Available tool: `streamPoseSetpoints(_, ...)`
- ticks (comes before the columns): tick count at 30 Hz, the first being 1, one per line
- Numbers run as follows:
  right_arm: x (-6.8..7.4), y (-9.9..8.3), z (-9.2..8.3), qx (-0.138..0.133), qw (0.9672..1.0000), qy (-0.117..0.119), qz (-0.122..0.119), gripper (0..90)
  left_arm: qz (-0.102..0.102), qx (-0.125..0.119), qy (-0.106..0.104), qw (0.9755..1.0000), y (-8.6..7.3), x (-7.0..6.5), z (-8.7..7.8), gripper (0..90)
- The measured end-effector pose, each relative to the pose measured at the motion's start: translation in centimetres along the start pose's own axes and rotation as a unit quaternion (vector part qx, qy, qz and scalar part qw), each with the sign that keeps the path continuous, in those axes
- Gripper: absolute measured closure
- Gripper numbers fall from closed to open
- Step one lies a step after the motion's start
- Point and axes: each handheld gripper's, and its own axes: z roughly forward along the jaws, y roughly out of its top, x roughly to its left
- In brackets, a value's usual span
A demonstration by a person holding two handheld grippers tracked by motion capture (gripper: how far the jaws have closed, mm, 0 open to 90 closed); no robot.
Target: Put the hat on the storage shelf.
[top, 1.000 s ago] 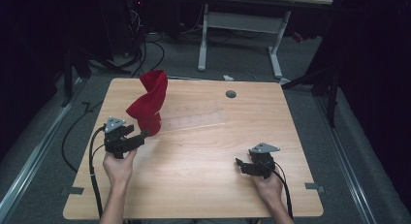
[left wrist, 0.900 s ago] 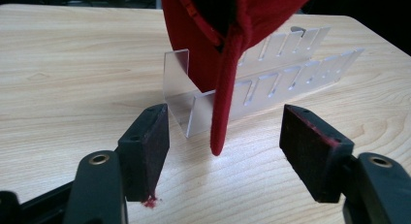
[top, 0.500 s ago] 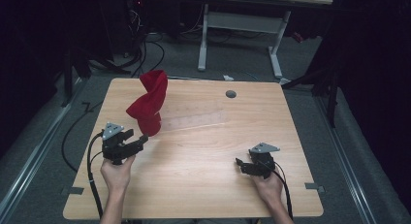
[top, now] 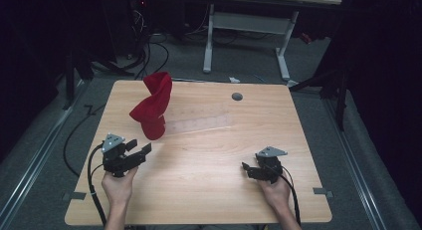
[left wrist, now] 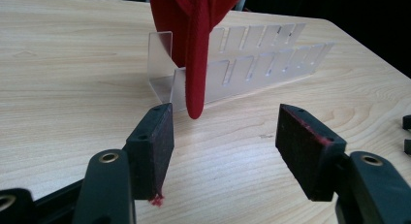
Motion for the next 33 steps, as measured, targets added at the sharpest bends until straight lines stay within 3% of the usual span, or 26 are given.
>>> streamPoseSetpoints(18, 0.0, 0.0, 0.0, 0.001, 1.0000, 0.000, 0.002, 31.6, 0.030, 0.042, -0.020, 0.9985, -2.7, -1.5, -0.6, 37.8)
streamPoseSetpoints(33, 0.0, 0.0, 0.0, 0.000, 1.0000, 0.001, 0.002, 31.6, 0.026, 0.073, -0.037, 0.9963, -5.2, -2.6, -0.4, 36.1)
